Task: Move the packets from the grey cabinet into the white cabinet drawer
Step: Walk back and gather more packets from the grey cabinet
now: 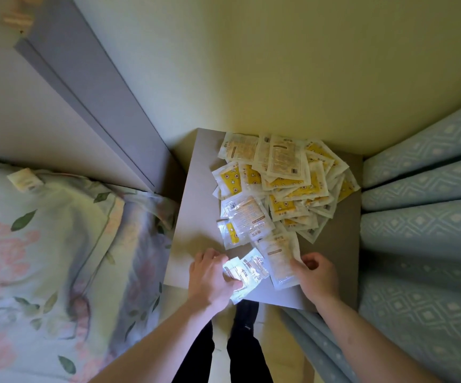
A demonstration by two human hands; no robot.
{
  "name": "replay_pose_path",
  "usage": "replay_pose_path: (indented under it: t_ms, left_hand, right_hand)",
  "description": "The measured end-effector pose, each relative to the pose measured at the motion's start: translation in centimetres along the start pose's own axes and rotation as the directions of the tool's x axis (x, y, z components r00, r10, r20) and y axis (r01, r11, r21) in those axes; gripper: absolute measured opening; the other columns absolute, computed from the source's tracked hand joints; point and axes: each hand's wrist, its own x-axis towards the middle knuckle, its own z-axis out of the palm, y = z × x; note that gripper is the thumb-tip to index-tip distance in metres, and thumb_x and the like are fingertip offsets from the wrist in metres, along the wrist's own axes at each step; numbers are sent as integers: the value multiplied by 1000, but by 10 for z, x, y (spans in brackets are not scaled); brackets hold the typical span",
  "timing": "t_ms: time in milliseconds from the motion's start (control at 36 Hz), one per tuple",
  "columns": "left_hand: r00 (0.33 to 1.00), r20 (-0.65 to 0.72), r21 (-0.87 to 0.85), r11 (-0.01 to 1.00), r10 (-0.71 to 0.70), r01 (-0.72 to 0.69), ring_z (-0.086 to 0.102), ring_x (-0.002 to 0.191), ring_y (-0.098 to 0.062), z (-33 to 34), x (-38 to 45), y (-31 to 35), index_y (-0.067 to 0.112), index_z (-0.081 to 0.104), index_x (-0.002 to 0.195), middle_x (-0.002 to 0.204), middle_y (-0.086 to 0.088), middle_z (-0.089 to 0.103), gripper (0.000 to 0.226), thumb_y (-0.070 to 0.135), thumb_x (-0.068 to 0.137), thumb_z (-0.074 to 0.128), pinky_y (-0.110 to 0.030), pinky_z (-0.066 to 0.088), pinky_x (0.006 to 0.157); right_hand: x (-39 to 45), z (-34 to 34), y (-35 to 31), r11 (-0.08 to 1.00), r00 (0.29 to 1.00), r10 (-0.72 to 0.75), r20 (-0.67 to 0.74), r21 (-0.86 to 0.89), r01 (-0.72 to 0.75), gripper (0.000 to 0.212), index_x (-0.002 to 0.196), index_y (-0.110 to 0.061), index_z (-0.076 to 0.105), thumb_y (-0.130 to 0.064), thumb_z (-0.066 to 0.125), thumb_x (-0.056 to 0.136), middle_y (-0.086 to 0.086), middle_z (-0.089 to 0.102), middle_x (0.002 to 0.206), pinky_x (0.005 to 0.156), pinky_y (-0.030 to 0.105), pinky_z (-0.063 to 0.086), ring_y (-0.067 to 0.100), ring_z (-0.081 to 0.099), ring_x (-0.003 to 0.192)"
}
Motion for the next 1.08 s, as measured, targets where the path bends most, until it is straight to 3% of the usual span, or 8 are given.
replay_pose_path:
  t_ms: [111, 250, 361, 472, 639, 778, 889, 1083]
  left_hand:
    - [1000, 22, -147, 989, 10, -6, 62, 92, -12, -8, -7, -5, 28, 62, 88, 97, 17, 68, 34, 54, 73, 79, -27, 49, 77]
    - [994, -1, -238, 965, 108, -106, 64, 81, -2, -45, -7, 9, 28, 70, 92, 92, 17, 74, 29, 47, 76, 83, -22, 52, 65]
    - [977, -12, -246, 946, 213, -209, 60, 105, -2, -73, 22, 26, 24, 71, 108, 121, 20, 66, 38, 43, 77, 84, -18, 51, 87]
    - [972, -63, -135, 963, 228, -235, 50, 130, -14, -76, 60, 39, 17, 73, 110, 145, 11, 53, 47, 46, 75, 84, -30, 43, 109]
    - [984, -94, -76, 984, 151, -158, 37, 139, -22, -65, 85, 48, 25, 63, 136, 152, 3, 41, 69, 50, 74, 83, -34, 30, 118]
    - [995, -97, -98, 994, 35, -45, 52, 115, -23, -55, 91, 44, 23, 71, 120, 120, 1, 64, 59, 58, 74, 80, -37, 43, 103]
    - [999, -45, -303, 953, -26, 11, 68, 85, -17, -54, 84, 36, 22, 72, 100, 88, 7, 74, 44, 55, 73, 83, -39, 56, 81]
    - [995, 19, -585, 806, -98, 90, 76, 77, -13, -55, 50, 16, 24, 67, 82, 88, 6, 79, 26, 28, 72, 91, -40, 62, 64]
  right_hand:
    - [-6, -13, 6, 999, 1000, -25, 3, -40, 25, 17, 85, -13, 64, -24, 77, 86, 1, 69, 85, 57, 28, 43, 17, 64, 76]
    - [-8, -23, 17, 998, 999, -41, -23, -51, 40, 15, 83, -12, 62, -18, 75, 87, 2, 71, 78, 56, 29, 44, 19, 66, 71]
    - [-5, -23, 28, 999, 999, -10, -34, -44, 8, 13, 93, -17, 63, -19, 75, 88, -5, 72, 80, 59, 30, 49, 15, 68, 73]
    - [-4, -20, 32, 999, 1000, -20, -21, -35, 19, 18, 104, -25, 63, -22, 73, 89, -8, 71, 85, 57, 23, 45, 9, 67, 76]
    - [0, -15, 33, 997, 998, -33, -48, -66, 30, 4, 89, -19, 71, -18, 68, 92, -3, 73, 84, 56, 22, 44, 8, 65, 74]
    - [5, -10, 32, 997, 998, -13, -58, -75, 9, 6, 89, -15, 70, -19, 66, 93, -2, 71, 84, 58, 24, 44, 15, 65, 75]
    - [7, -9, 30, 999, 999, -13, -53, -52, 10, 7, 88, -16, 66, -21, 64, 94, 0, 72, 85, 60, 28, 47, 18, 67, 77]
    - [0, -13, 26, 999, 999, -31, -24, -13, 31, 4, 94, -16, 65, -19, 65, 95, -5, 72, 87, 57, 23, 45, 10, 67, 77]
